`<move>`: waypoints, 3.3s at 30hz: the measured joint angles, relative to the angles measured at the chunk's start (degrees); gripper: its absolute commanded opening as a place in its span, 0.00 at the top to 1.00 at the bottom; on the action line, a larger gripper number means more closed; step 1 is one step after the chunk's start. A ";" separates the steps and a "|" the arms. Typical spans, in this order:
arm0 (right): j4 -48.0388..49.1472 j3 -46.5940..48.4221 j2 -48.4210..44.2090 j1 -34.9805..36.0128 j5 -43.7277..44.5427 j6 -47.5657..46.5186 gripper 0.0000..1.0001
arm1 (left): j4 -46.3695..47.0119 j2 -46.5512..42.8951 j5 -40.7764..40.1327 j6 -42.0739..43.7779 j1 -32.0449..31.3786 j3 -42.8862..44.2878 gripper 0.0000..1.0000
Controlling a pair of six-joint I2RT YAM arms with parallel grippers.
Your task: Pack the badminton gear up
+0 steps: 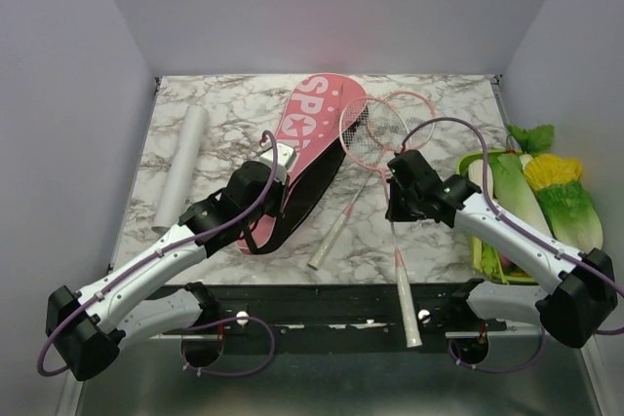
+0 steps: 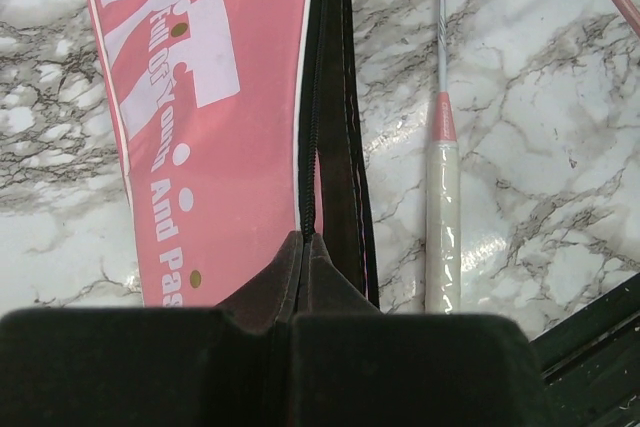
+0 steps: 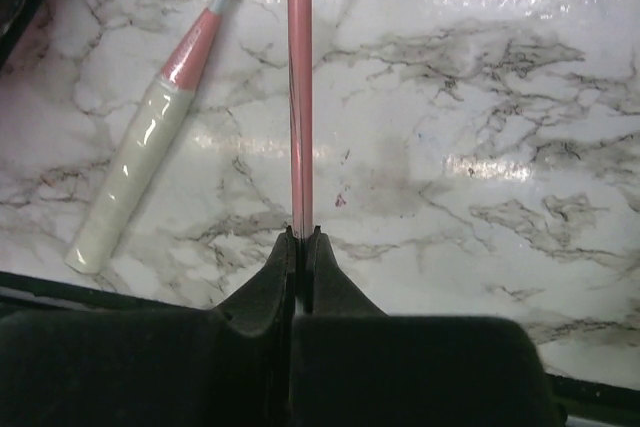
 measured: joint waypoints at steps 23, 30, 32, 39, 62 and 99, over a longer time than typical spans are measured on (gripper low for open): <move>-15.87 -3.19 -8.11 9.64 -2.38 -0.26 0.99 | 0.39 -0.98 -1.31 -0.92 0.00 -0.07 1.00; -13.33 -3.06 -4.28 11.85 -3.98 0.31 0.99 | 0.39 -1.05 -1.29 -0.92 0.00 -0.07 1.00; -11.30 -2.73 -2.23 11.96 -4.09 0.50 0.99 | 0.39 -1.05 -1.25 -0.92 0.00 -0.07 1.00; -2.95 6.82 14.23 11.96 -3.23 0.87 1.00 | 0.44 -0.72 -0.50 -0.92 0.00 -0.07 1.00; 21.62 33.09 46.34 2.08 -4.70 15.76 0.73 | 1.31 2.60 2.67 -0.90 -0.04 -0.09 1.00; 25.62 -1.51 14.12 5.38 -26.18 5.99 0.48 | 1.60 6.05 2.29 -4.20 -0.44 -0.11 1.00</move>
